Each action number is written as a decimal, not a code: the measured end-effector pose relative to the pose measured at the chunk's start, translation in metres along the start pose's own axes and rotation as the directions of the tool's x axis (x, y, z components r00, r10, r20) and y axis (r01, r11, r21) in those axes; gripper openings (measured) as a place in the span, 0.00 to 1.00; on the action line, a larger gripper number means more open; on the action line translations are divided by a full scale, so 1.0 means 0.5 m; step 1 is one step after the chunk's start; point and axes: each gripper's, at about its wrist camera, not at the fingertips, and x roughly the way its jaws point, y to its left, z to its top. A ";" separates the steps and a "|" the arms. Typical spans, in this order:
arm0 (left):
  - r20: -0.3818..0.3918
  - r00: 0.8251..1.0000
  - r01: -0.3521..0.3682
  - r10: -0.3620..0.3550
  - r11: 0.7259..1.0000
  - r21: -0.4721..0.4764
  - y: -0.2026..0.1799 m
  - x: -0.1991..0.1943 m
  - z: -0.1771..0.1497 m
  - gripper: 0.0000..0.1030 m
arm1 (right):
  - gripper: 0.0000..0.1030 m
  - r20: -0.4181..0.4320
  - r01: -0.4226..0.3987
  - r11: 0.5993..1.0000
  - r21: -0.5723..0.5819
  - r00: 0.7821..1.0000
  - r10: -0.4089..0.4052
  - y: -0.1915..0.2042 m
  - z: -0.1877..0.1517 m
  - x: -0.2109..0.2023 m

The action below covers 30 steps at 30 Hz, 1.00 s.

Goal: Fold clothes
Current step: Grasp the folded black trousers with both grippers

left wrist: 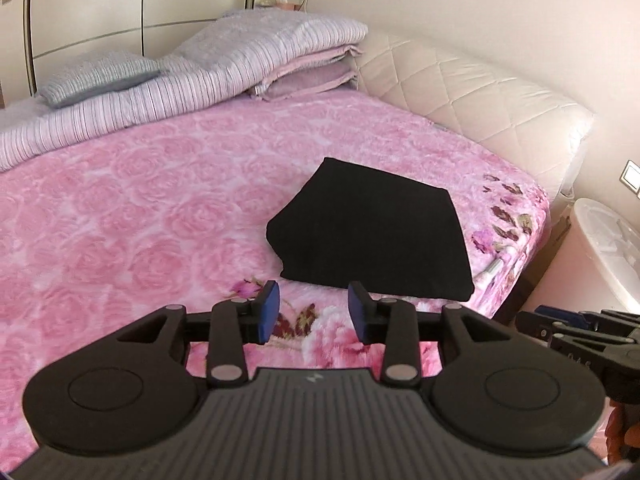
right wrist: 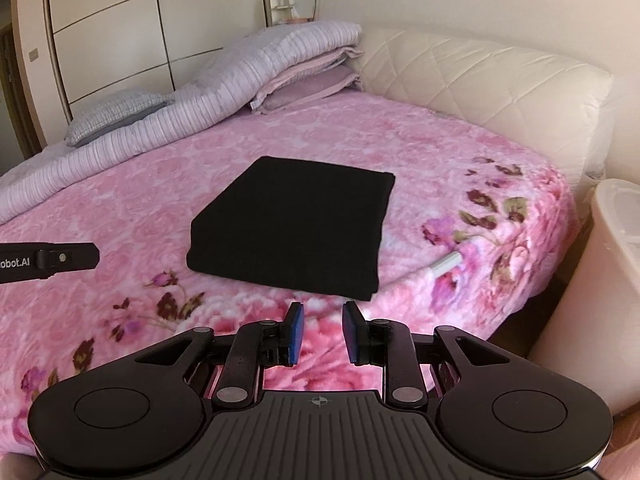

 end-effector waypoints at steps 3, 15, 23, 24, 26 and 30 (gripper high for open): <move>0.023 1.000 -0.002 0.002 1.000 0.014 -0.003 -0.032 -0.011 0.33 | 0.32 0.014 0.008 1.000 0.003 1.000 -0.008 -0.002 -0.005 -0.025; 0.044 0.999 -0.004 0.003 1.000 0.014 0.002 -0.064 -0.028 0.41 | 0.65 0.030 0.039 0.999 0.019 0.999 -0.039 -0.007 -0.012 -0.051; -0.019 1.000 -0.011 0.011 1.000 0.015 0.005 -0.011 -0.033 0.41 | 0.66 -0.013 0.047 0.998 0.048 0.999 -0.046 -0.029 -0.014 -0.009; -0.028 1.000 -0.011 0.011 1.000 0.016 0.005 -0.003 -0.033 0.41 | 0.66 -0.019 0.049 0.997 0.054 0.999 -0.048 -0.033 -0.015 -0.003; -0.044 0.999 -0.011 0.011 1.000 0.016 0.007 0.013 -0.033 0.41 | 0.66 -0.031 0.052 0.997 0.064 0.998 -0.050 -0.041 -0.015 0.010; -0.074 0.997 -0.005 0.006 1.000 0.015 0.010 0.049 -0.030 0.41 | 0.66 -0.057 0.062 0.994 0.086 0.997 -0.058 -0.060 -0.017 0.038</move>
